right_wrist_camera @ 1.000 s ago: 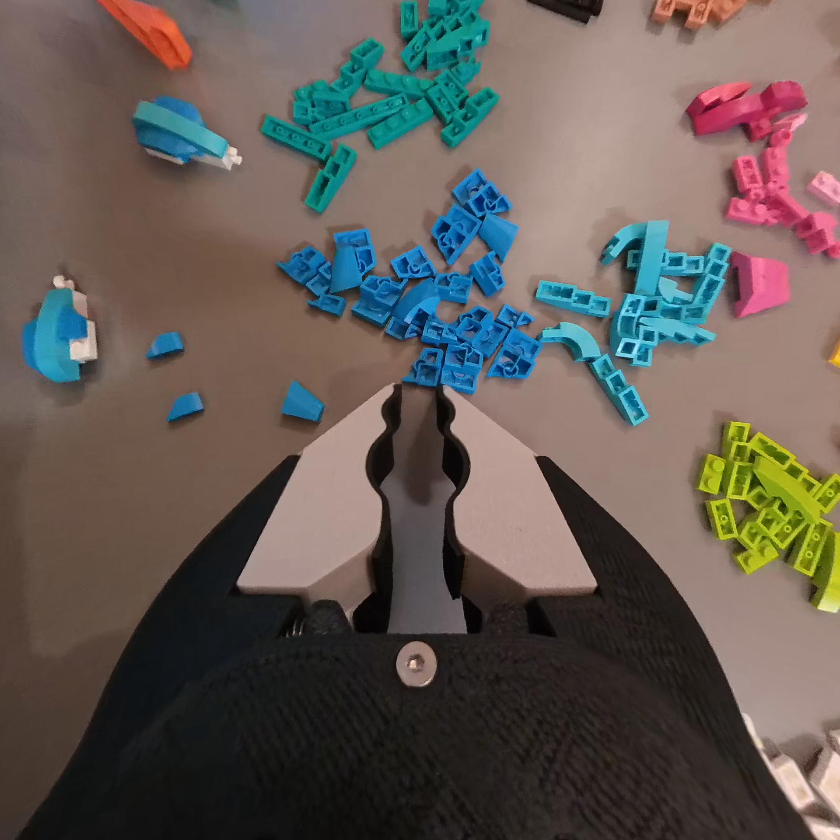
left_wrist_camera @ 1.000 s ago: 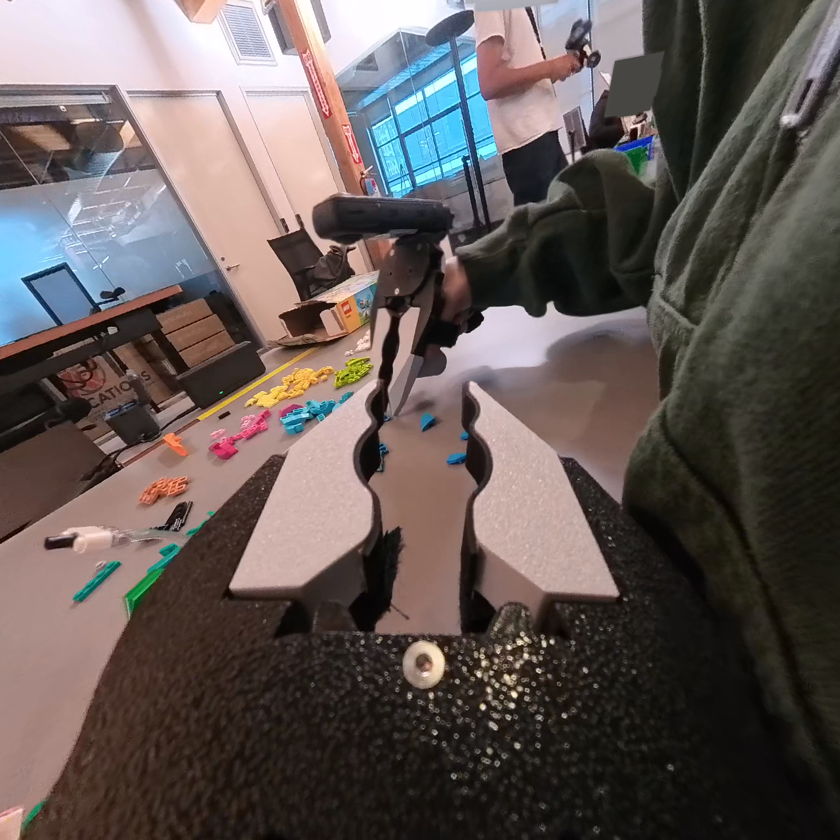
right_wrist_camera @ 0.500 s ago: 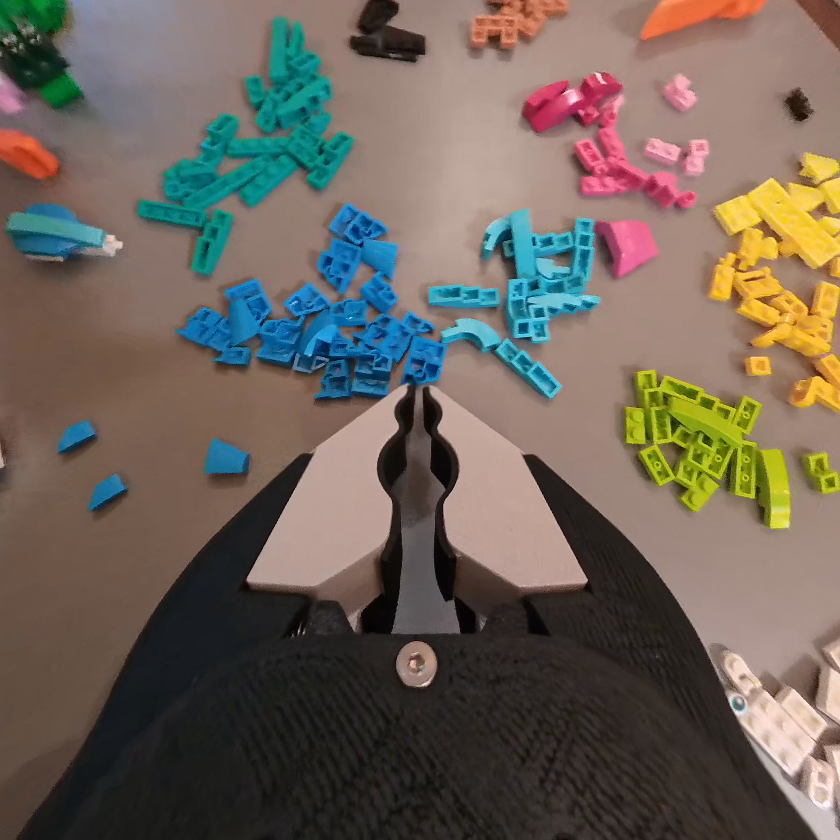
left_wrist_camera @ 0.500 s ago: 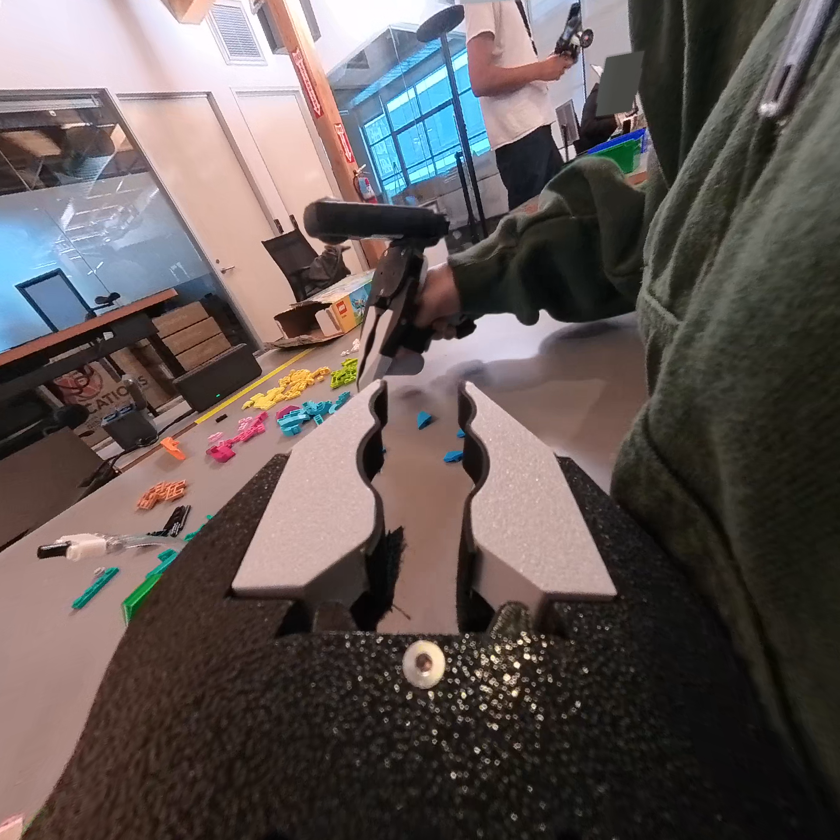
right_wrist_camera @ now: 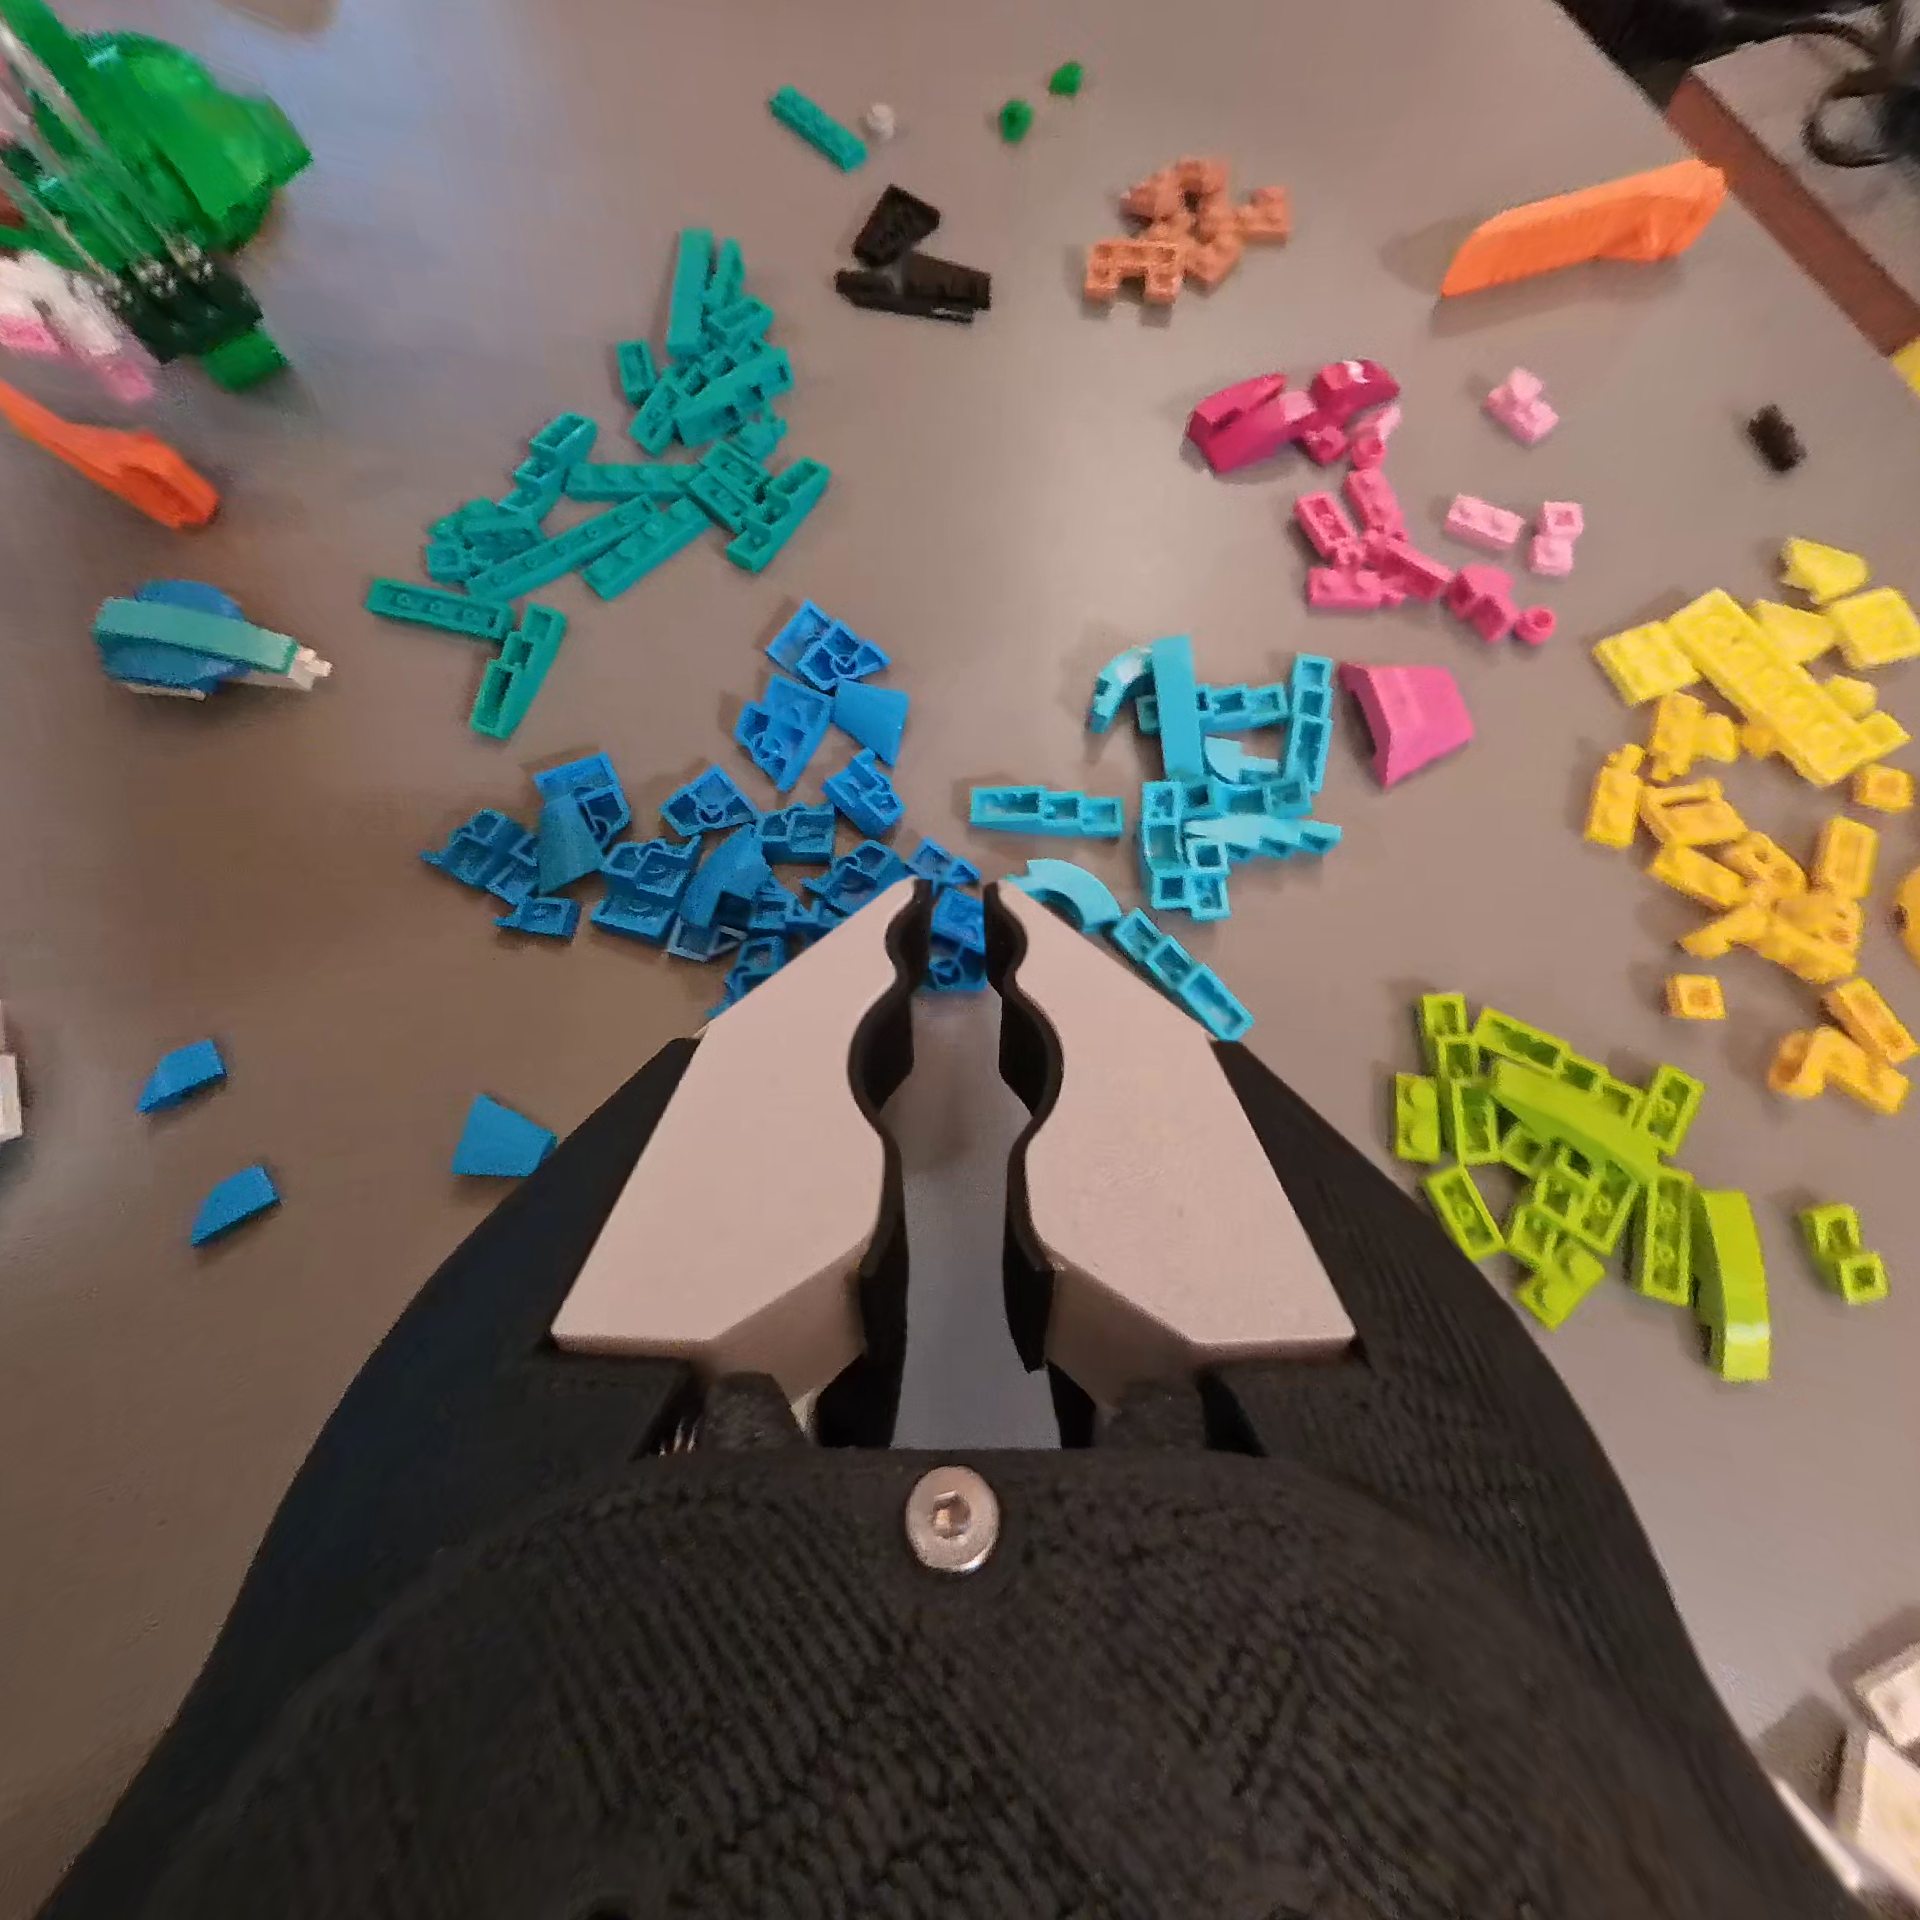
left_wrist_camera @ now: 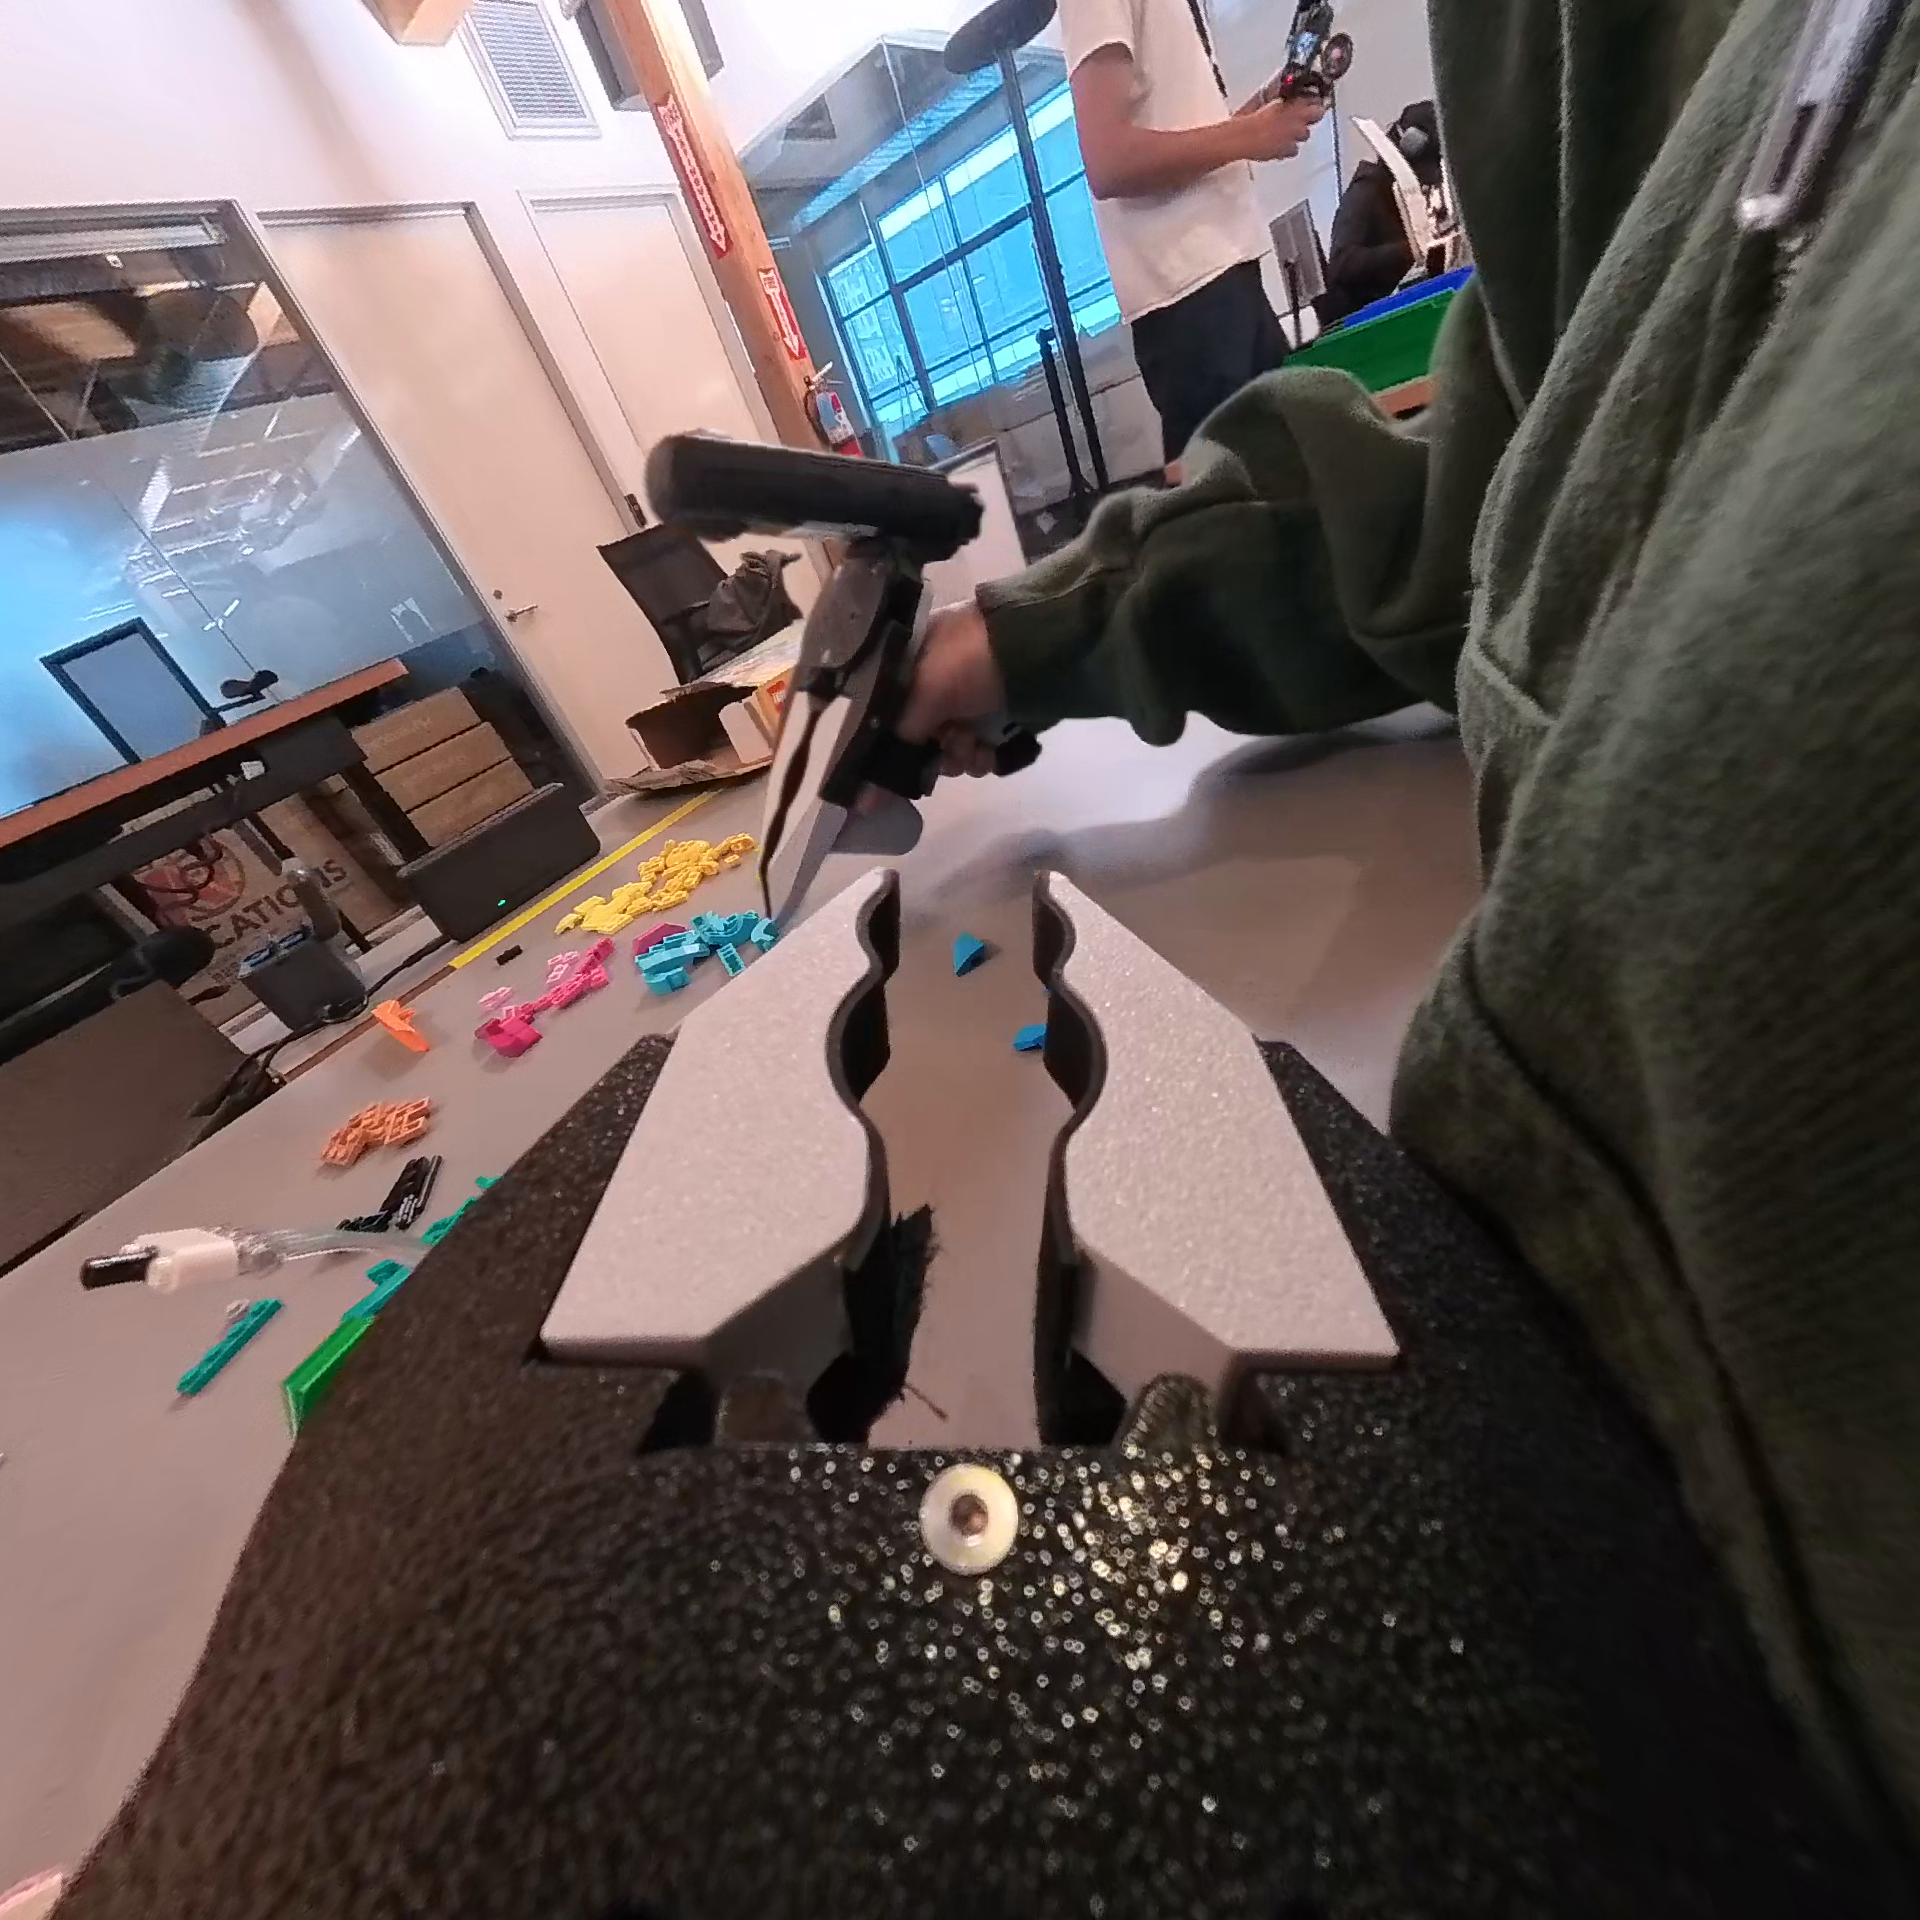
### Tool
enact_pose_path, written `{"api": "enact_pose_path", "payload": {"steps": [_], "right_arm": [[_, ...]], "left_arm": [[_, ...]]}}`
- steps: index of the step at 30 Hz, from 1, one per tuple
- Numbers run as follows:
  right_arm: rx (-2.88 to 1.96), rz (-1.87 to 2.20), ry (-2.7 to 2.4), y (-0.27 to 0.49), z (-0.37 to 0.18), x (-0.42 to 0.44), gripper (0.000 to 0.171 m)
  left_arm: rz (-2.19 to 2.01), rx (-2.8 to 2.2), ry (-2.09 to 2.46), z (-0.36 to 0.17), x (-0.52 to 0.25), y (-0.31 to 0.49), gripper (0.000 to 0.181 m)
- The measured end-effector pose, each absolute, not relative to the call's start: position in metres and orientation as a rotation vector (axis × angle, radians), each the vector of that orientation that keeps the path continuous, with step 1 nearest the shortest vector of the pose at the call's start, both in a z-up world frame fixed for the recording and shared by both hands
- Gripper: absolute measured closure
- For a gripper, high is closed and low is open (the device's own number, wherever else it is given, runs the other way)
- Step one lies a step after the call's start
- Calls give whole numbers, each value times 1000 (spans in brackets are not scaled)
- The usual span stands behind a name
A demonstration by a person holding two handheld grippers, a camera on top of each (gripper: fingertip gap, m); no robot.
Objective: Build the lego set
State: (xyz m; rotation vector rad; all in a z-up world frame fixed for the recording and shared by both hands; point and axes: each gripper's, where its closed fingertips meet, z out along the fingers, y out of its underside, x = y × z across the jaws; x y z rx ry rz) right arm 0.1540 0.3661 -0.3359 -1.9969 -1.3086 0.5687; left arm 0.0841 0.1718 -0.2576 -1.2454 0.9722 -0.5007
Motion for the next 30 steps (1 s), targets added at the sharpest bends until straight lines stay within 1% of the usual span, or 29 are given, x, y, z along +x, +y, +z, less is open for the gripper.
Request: {"api": "enact_pose_path", "payload": {"steps": [6,9,14,17,30], "right_arm": [[-2010,492,-1445,366,-349,146,164],[-2058,506,-1557,353,-352,150,166],[-1904,383,-1764,359,-339,147,164],[-1894,315,-1831,371,-341,140,164],[-2062,473,-1760,377,-352,123,161]], "left_arm": [[-492,-1242,984,-259,85,171,161],[-493,-1243,983,-258,85,171,162],[-491,-1243,986,-259,86,171,162],[-484,-1241,990,-259,86,170,162],[-466,-1241,996,-260,86,170,164]]}}
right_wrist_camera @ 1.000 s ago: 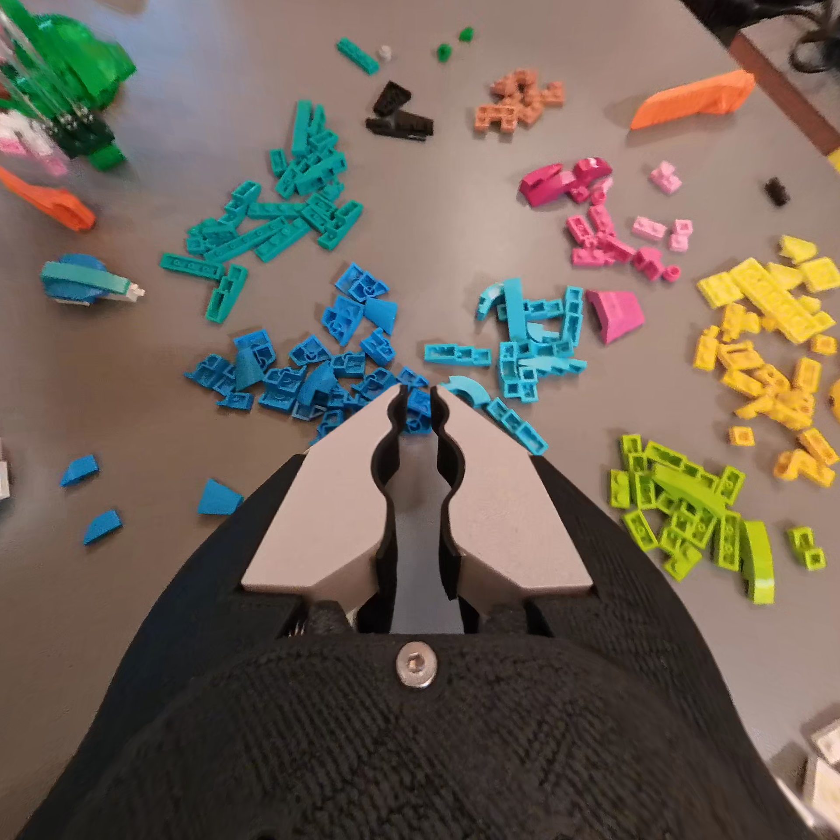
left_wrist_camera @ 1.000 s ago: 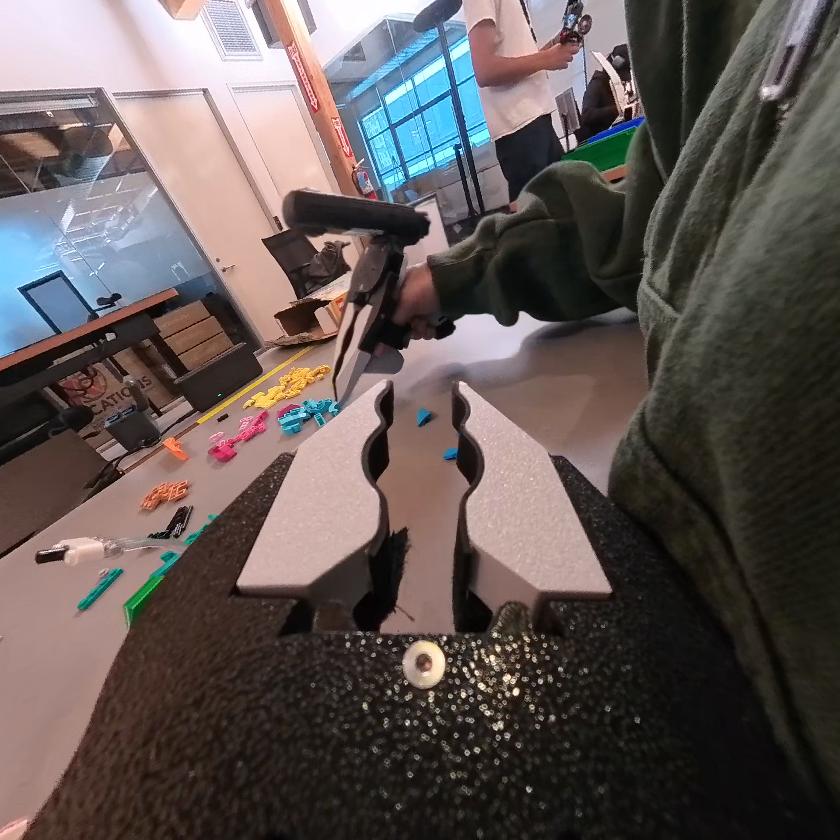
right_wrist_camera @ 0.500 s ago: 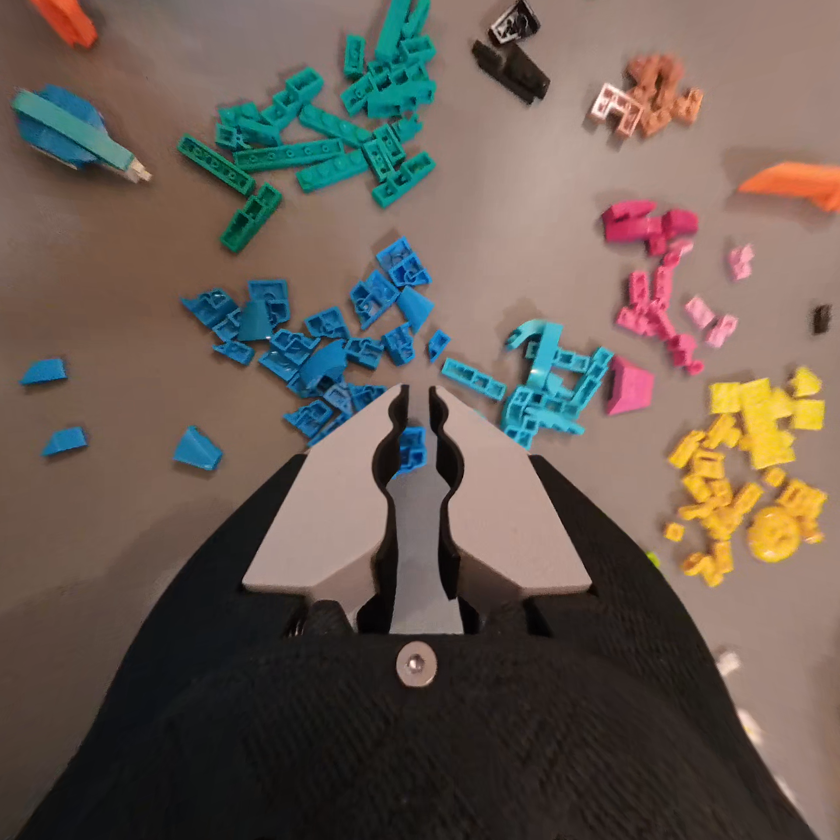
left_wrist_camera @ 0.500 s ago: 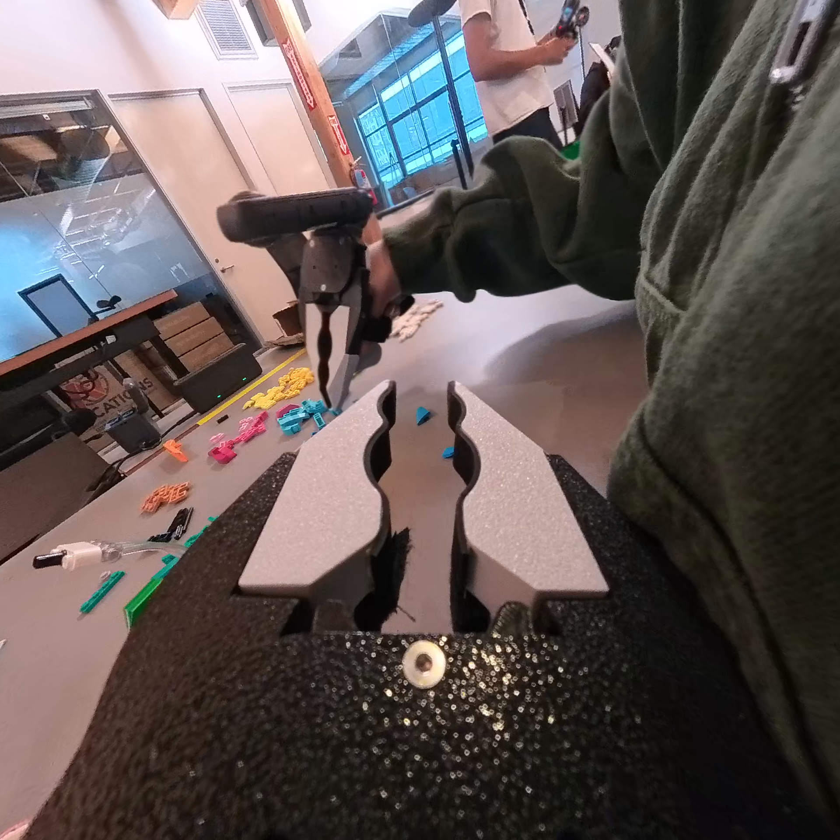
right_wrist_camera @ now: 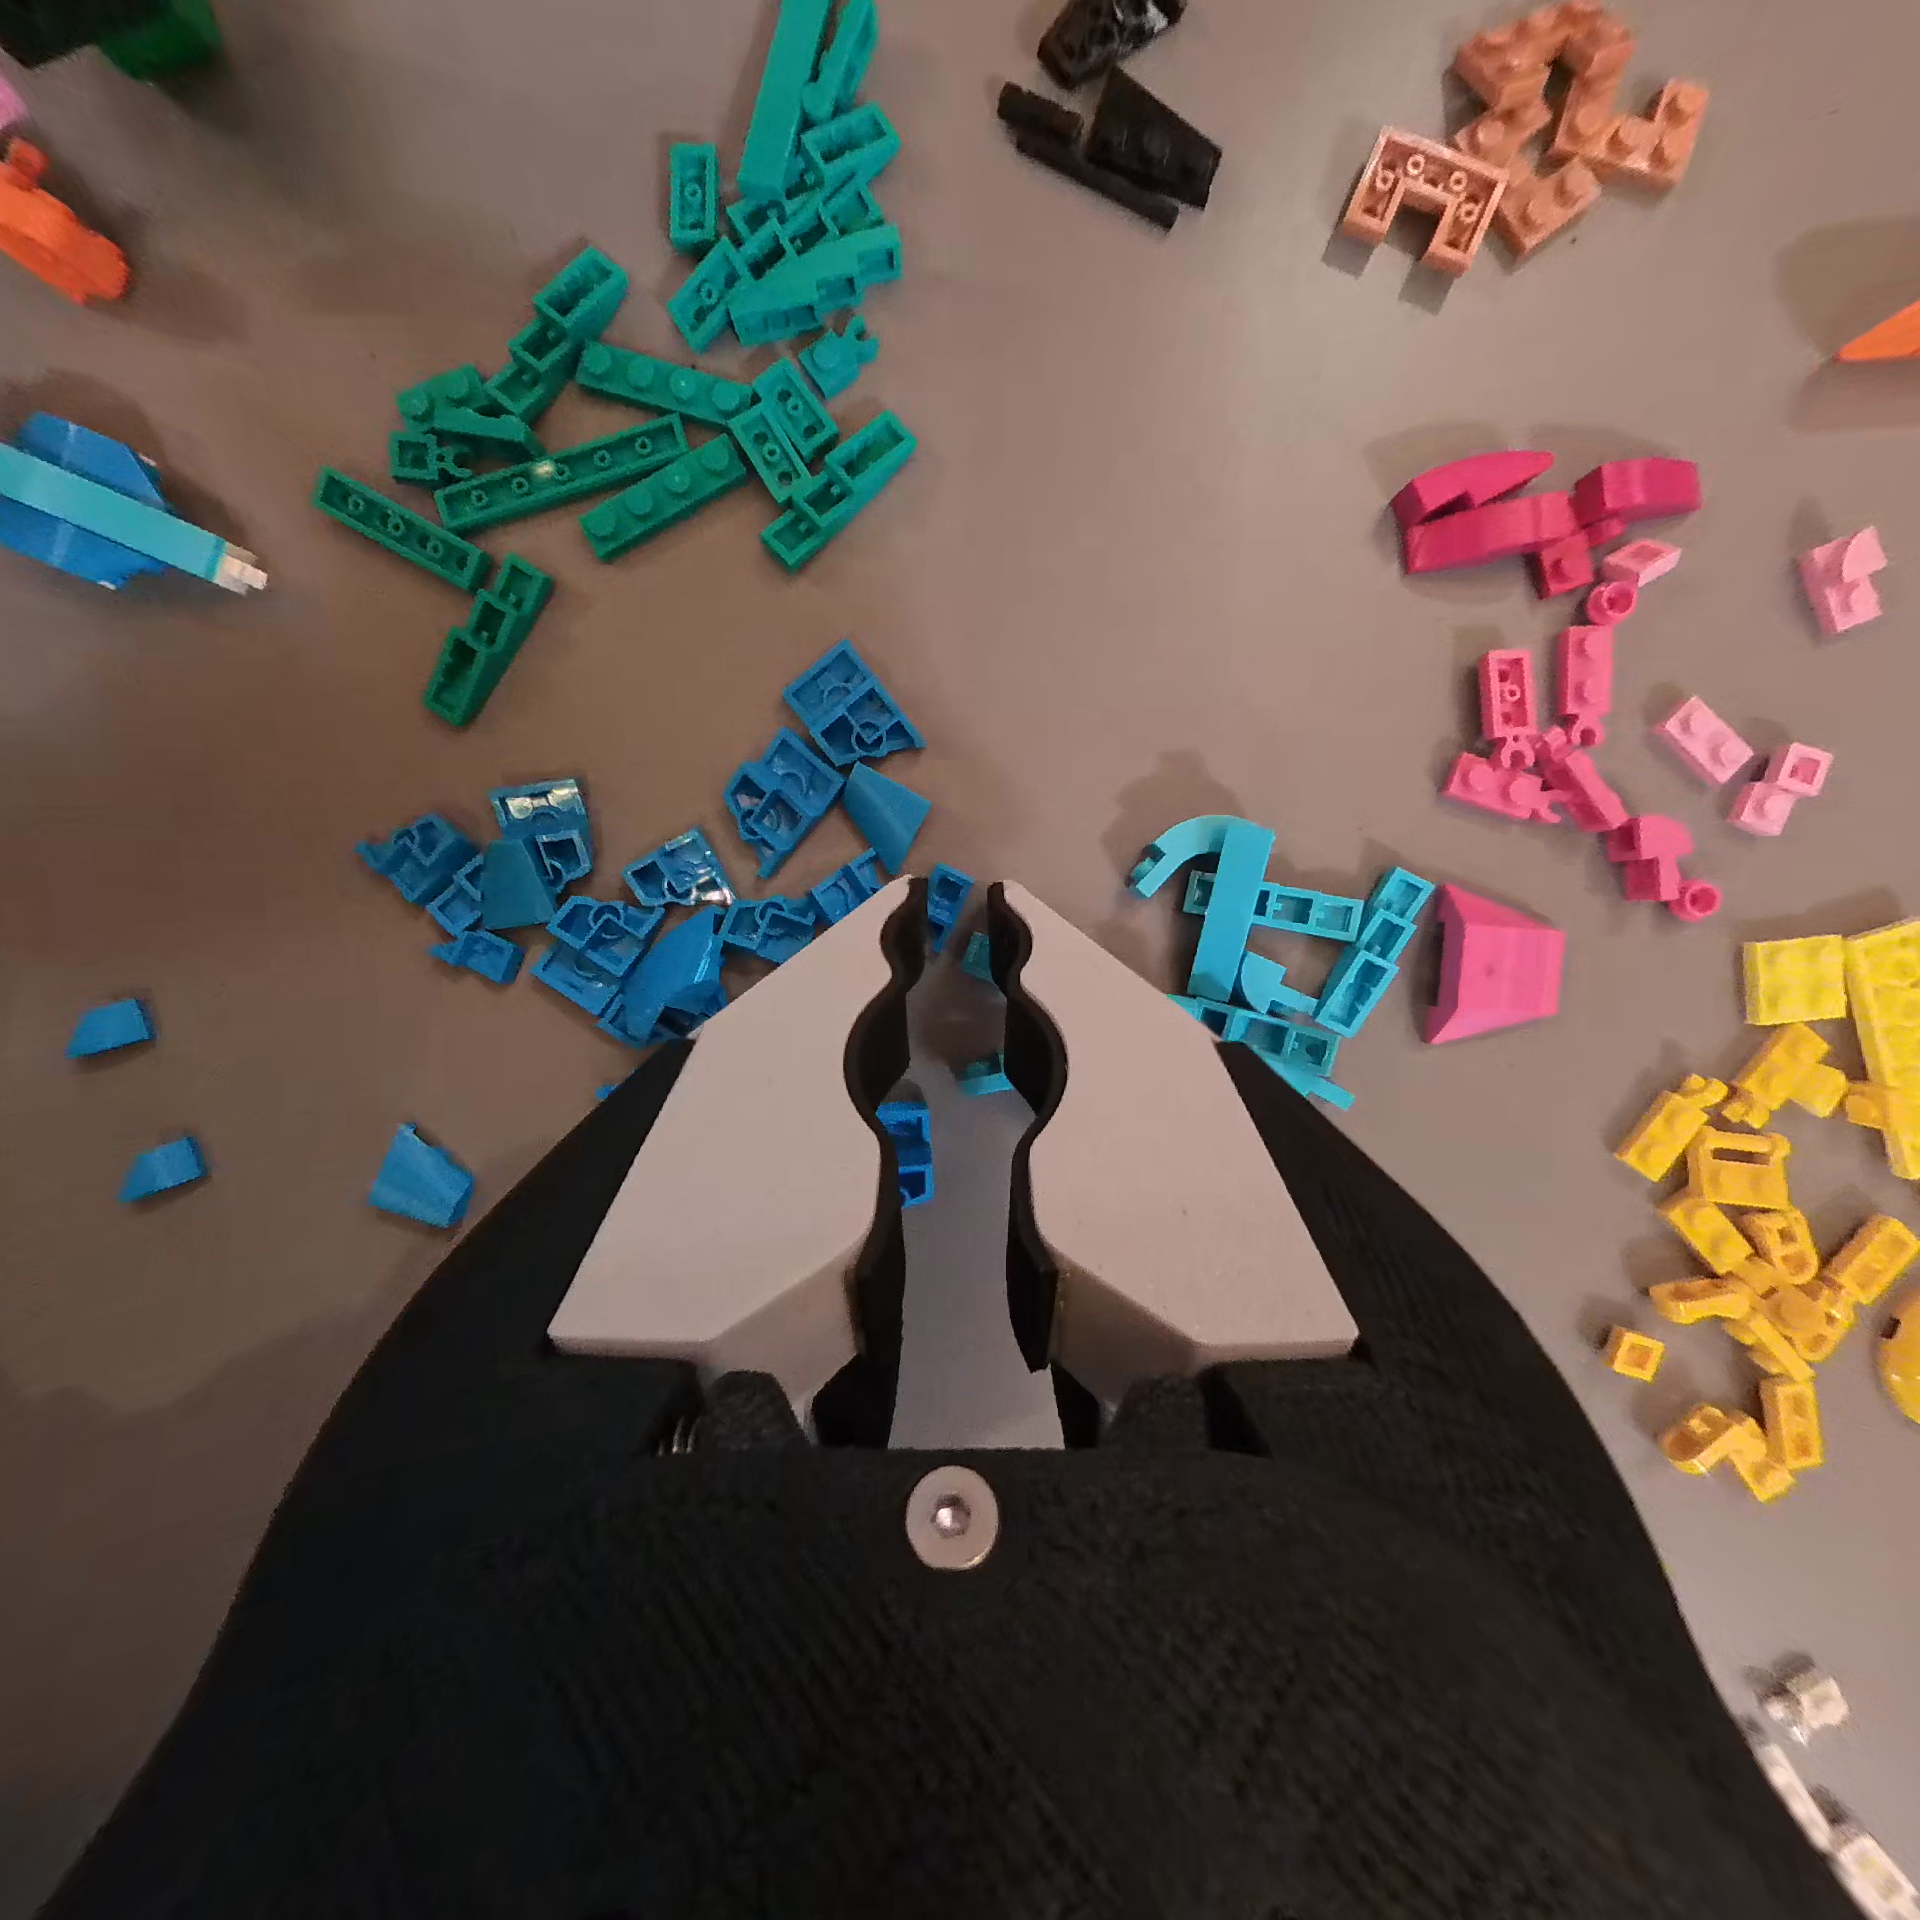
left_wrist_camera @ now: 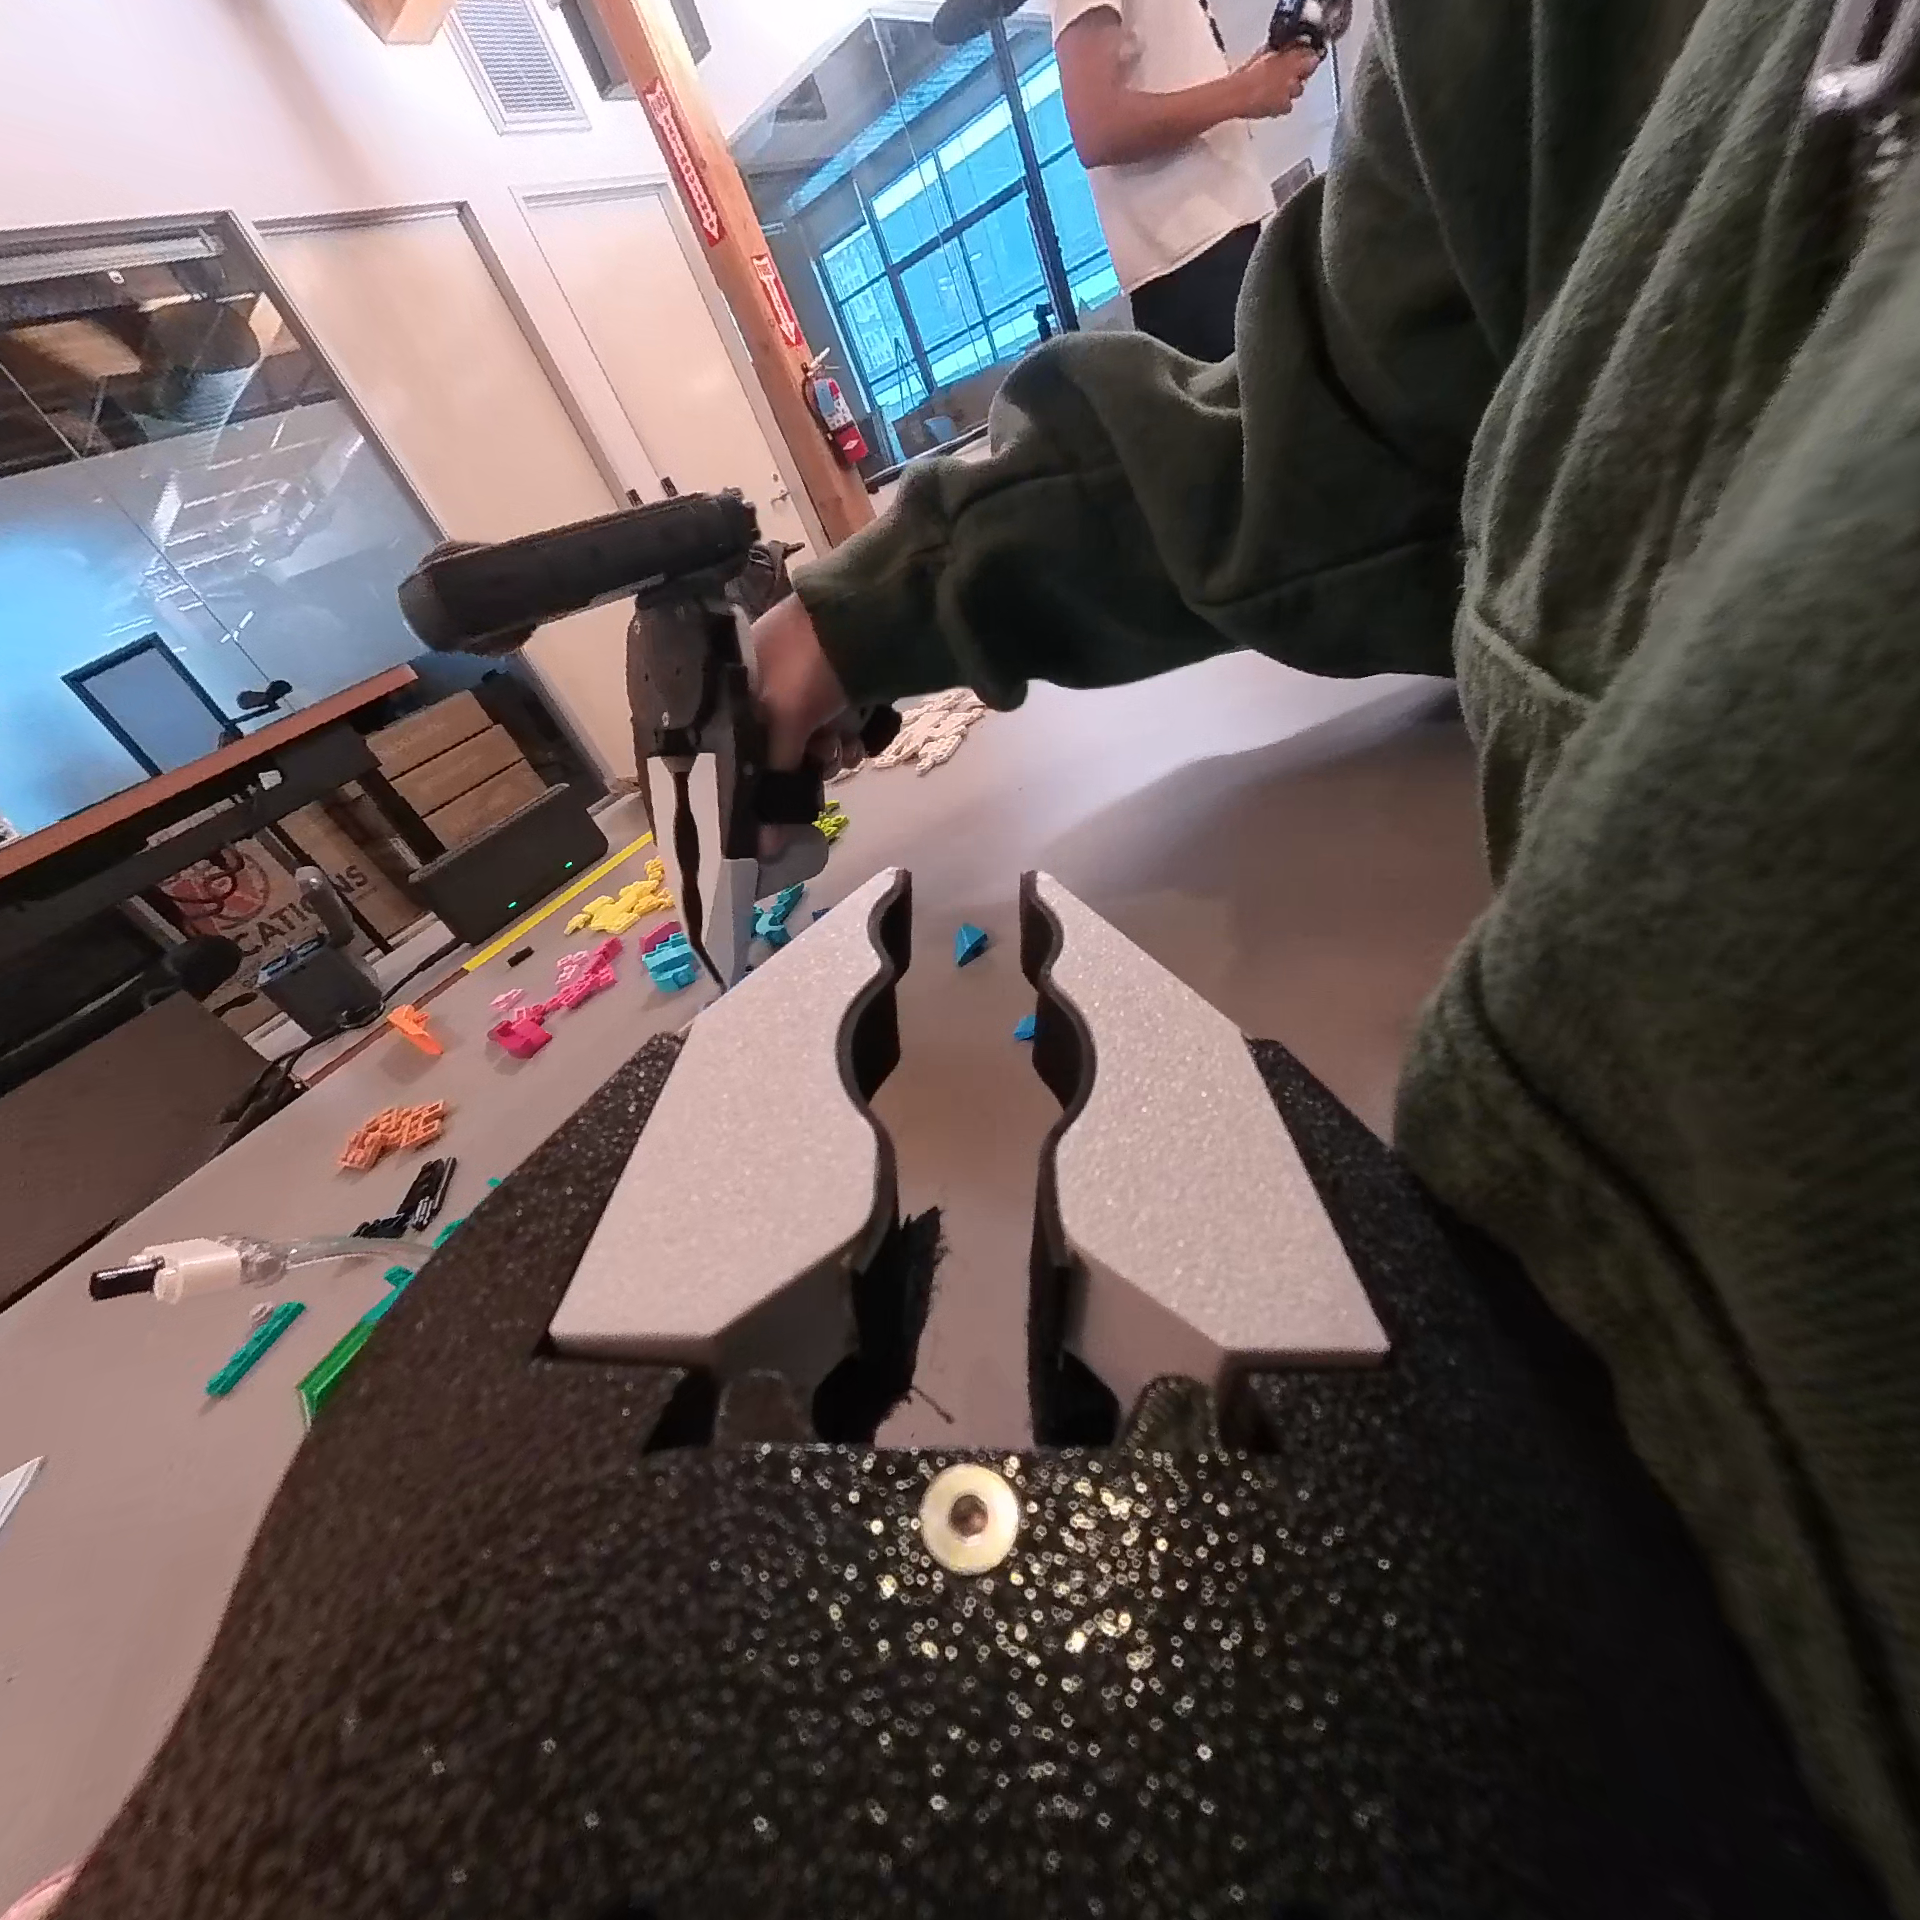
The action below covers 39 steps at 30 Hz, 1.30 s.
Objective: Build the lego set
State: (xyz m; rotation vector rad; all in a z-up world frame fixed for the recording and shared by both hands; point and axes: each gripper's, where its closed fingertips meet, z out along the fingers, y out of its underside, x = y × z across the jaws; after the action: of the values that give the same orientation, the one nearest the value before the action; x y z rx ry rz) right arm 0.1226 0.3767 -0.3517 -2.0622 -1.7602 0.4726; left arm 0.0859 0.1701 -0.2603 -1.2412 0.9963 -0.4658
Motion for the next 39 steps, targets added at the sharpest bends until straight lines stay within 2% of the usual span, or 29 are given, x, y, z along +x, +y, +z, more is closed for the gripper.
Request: {"api": "enact_pose_path", "payload": {"steps": [7,18,23,27,35,39], "right_arm": [[-2016,458,-1754,372,-349,122,166],[-2004,440,-1765,371,-351,124,160],[-1942,437,-1811,366,-349,124,165],[-1566,258,-1988,338,-329,126,166],[-418,-829,-2493,294,-334,191,165],[-30,-999,-2569,283,-344,207,165]], "left_arm": [[-439,-1245,1014,-263,88,171,164],[-405,-1244,1039,-267,90,170,165],[-405,-1245,1035,-266,90,171,165],[-409,-1249,1019,-265,88,172,165],[-412,-1256,1002,-264,86,175,167],[-412,-1255,999,-264,86,175,167]]}}
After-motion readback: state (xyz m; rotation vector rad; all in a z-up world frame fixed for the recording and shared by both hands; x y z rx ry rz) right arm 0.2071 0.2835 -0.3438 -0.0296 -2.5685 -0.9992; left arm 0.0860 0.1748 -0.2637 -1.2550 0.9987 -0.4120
